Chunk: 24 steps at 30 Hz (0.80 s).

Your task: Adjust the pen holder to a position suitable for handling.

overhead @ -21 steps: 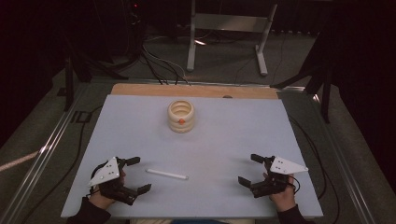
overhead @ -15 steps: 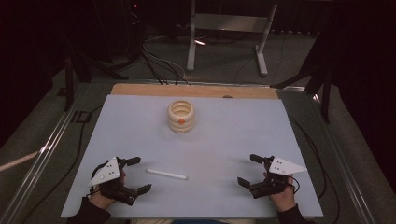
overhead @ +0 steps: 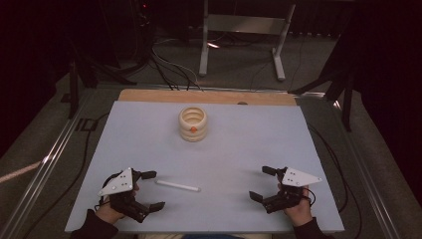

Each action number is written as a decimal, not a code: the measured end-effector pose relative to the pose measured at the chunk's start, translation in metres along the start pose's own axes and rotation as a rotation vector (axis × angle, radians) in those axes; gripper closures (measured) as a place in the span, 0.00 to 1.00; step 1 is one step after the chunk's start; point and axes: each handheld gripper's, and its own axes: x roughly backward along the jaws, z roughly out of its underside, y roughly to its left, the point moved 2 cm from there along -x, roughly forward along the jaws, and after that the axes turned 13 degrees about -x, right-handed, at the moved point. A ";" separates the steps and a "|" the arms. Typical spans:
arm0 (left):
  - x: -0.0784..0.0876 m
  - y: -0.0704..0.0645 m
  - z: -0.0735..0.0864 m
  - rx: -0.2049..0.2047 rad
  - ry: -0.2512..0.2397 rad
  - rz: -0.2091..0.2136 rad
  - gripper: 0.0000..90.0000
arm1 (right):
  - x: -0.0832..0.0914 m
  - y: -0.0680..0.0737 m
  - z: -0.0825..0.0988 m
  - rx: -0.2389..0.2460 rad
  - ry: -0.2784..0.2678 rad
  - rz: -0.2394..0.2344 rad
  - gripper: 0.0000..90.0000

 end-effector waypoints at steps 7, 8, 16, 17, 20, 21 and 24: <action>-0.002 0.004 -0.014 -0.016 0.009 0.018 0.00 | 0.002 -0.001 -0.002 -0.012 -0.020 -0.002 0.00; -0.002 0.005 -0.016 -0.019 0.007 0.017 0.00 | 0.002 0.000 -0.002 -0.012 -0.021 -0.001 0.00; -0.003 0.017 -0.024 -0.016 0.004 0.010 0.00 | 0.003 -0.001 -0.003 -0.017 -0.025 -0.001 0.00; -0.003 0.019 -0.025 -0.025 0.006 0.009 0.00 | 0.003 -0.001 -0.003 -0.018 -0.025 -0.001 0.00; -0.004 0.024 -0.028 -0.022 0.016 0.010 0.00 | 0.003 -0.001 -0.003 -0.016 -0.024 -0.001 0.00; -0.004 0.026 -0.029 -0.017 0.013 0.012 0.00 | 0.003 -0.001 -0.003 -0.017 -0.024 0.000 0.00; -0.006 0.031 -0.032 -0.010 0.015 0.013 0.00 | 0.003 -0.001 -0.003 -0.022 -0.025 -0.002 0.00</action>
